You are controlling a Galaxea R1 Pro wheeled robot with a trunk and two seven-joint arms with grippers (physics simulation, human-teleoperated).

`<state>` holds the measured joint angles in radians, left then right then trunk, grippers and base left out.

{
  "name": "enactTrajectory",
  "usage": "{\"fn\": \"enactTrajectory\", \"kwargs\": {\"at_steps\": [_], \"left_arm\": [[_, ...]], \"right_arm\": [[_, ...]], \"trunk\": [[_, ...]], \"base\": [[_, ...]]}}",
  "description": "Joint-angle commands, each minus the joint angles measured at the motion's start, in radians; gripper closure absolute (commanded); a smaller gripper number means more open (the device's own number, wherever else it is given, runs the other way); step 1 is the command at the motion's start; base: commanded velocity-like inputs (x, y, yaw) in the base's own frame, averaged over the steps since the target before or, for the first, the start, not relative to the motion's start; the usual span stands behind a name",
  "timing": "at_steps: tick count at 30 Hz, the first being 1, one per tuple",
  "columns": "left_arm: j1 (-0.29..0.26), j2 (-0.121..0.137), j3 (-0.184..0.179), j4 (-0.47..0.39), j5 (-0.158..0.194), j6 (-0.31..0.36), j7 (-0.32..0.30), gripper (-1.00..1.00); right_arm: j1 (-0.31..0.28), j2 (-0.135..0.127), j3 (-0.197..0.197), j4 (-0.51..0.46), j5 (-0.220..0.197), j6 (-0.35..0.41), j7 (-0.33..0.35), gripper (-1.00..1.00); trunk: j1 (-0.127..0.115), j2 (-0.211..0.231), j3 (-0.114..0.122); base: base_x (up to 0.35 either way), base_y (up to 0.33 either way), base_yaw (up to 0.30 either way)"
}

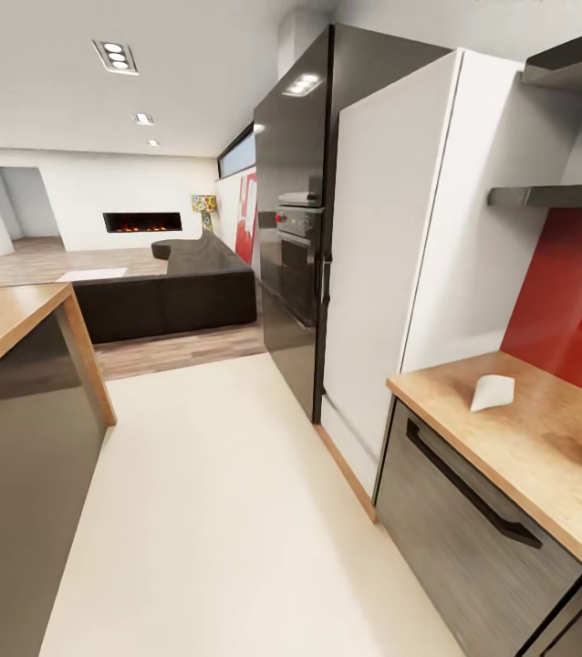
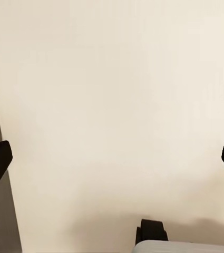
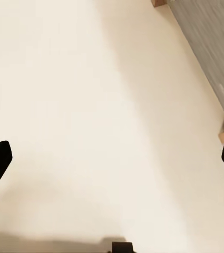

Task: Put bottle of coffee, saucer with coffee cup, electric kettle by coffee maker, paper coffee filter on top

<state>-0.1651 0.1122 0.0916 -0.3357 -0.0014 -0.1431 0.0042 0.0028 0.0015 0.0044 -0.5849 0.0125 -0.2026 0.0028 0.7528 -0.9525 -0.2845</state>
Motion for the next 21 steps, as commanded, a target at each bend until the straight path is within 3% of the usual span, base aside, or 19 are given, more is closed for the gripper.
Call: {"fn": "enactTrajectory", "kwargs": {"at_steps": [1,21], "left_arm": [[-0.001,0.0,0.002,0.001,0.0,-0.003,0.0,-1.0],[-0.001,0.0,0.002,0.001,0.0,-0.003,0.0,-1.0]], "right_arm": [[0.0,0.0,0.0,-0.001,0.001,-0.001,0.0,-1.0],[0.0,0.0,0.0,-0.001,0.001,-0.001,0.0,-1.0]], "trunk": [[-0.004,0.007,0.002],[-0.081,0.147,0.065]], "base": [[0.0,0.0,0.0],[0.0,0.0,0.0]]}}
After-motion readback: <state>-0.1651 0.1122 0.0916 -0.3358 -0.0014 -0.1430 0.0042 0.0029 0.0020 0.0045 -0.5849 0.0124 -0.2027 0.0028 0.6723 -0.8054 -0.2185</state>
